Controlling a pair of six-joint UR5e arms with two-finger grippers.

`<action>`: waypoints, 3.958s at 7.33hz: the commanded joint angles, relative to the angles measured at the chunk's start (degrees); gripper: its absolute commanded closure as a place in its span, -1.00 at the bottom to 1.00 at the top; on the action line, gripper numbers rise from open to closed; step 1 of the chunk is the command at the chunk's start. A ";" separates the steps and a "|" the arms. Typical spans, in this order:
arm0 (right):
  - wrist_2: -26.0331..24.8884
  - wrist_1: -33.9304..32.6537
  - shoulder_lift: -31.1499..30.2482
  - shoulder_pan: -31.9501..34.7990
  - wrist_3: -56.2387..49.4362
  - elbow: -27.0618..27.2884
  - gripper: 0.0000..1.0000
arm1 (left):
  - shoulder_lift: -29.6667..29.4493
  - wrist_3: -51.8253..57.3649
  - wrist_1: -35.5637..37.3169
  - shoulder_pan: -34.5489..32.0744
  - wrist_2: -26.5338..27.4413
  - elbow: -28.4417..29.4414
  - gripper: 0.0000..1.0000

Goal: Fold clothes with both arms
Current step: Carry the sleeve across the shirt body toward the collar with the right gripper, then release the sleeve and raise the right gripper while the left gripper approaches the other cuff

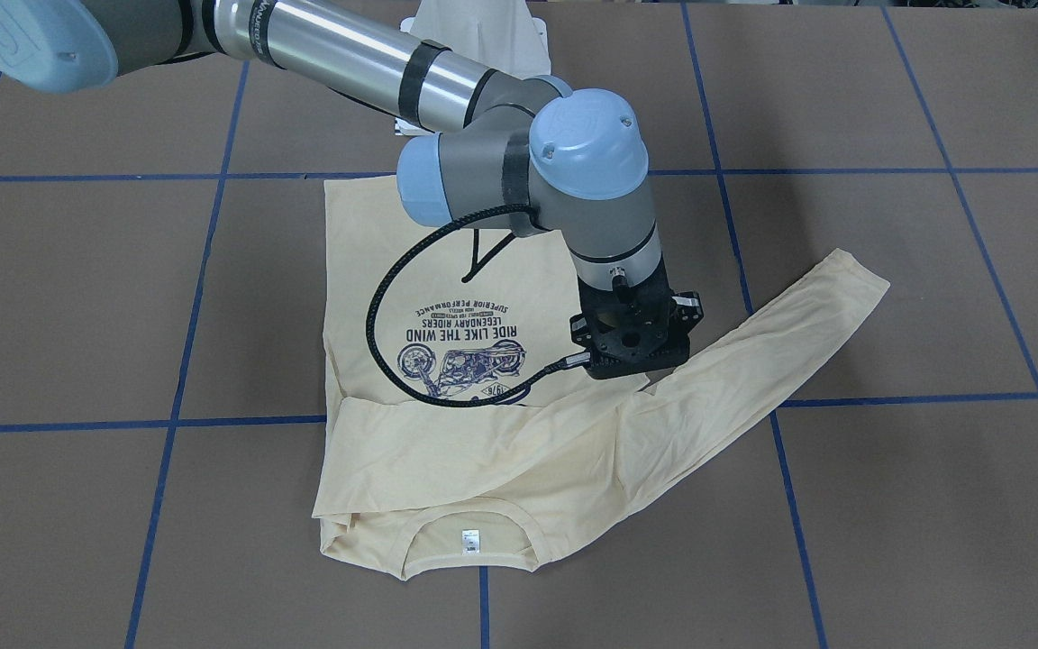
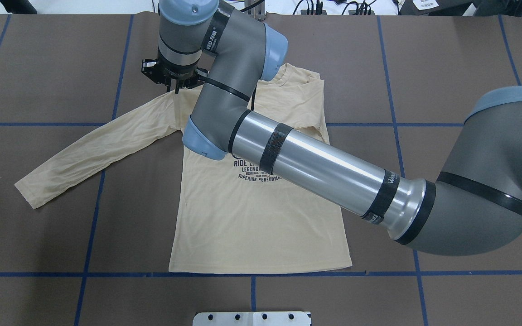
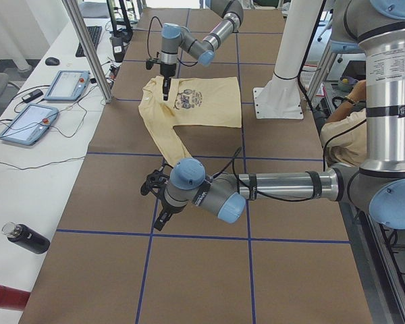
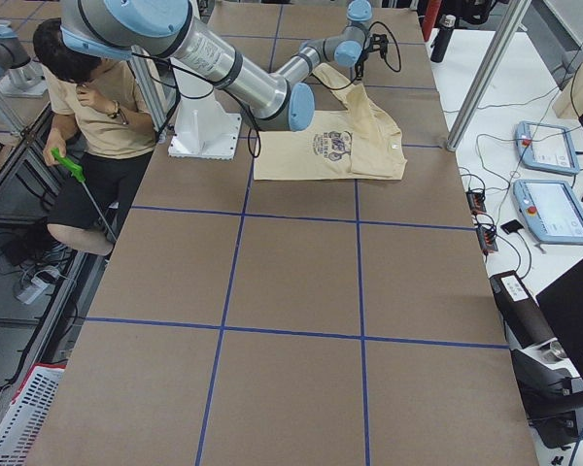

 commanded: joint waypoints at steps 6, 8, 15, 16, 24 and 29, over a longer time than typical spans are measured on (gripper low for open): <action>5.21 -6.97 -12.94 4.87 10.59 18.96 -0.99 | -0.84 -40.65 -24.08 20.86 0.35 1.22 -0.99; 13.37 -7.27 -25.97 11.02 9.72 29.38 -0.99 | 3.45 -44.63 -27.50 23.08 0.09 1.31 -0.99; 13.32 -6.83 -39.56 14.12 7.60 38.12 -0.99 | 0.93 -49.40 -30.33 31.35 5.01 7.02 -0.45; 13.15 -6.83 -39.65 14.12 7.60 38.12 -0.99 | 0.57 -49.14 -30.42 31.44 5.09 8.16 -0.33; 12.45 -6.83 -40.09 14.03 7.60 38.47 -0.99 | -0.66 -48.96 -30.59 31.97 5.01 10.98 -0.05; 12.27 -6.74 -40.26 13.68 7.60 38.38 -1.00 | -1.10 -48.96 -30.59 32.06 5.01 10.98 0.05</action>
